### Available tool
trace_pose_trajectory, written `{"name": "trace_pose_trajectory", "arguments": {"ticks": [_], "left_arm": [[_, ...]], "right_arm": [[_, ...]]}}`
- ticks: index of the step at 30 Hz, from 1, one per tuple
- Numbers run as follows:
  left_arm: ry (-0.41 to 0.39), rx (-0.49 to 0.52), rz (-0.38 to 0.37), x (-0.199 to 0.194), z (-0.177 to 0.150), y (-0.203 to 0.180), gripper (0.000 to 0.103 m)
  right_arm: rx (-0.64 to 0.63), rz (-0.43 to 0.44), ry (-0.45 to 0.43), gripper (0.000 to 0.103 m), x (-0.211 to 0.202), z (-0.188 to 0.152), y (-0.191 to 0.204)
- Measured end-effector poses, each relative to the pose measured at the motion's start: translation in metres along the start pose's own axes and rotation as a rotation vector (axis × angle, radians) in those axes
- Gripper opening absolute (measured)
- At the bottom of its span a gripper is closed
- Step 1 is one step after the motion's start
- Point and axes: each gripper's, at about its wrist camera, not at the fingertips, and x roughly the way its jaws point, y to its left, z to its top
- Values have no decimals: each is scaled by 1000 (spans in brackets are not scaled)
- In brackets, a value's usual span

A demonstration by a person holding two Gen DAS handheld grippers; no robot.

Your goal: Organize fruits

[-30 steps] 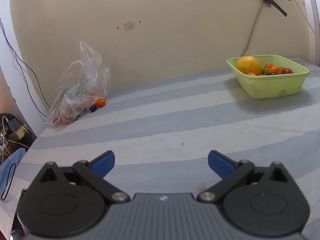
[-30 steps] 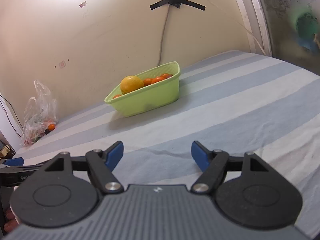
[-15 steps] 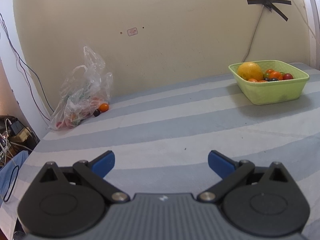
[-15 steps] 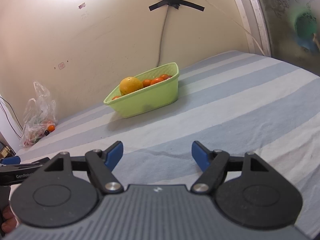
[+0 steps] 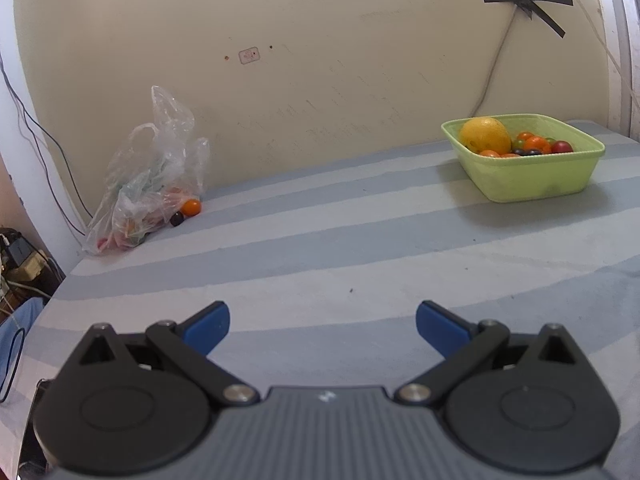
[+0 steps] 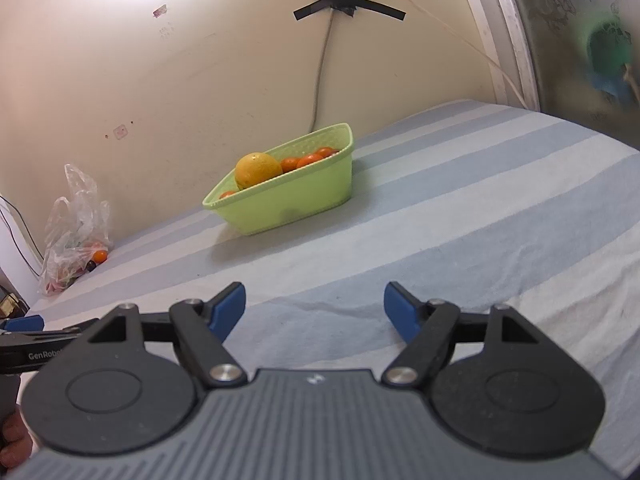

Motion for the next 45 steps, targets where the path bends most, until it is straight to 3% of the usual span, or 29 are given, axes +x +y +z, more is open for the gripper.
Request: {"name": "trace_pose_trajectory", "arguments": {"ticks": [45], "left_arm": [[-74, 95, 76, -11, 4, -9, 103]], "right_arm": [[24, -17, -11, 79, 1, -3, 1]]}}
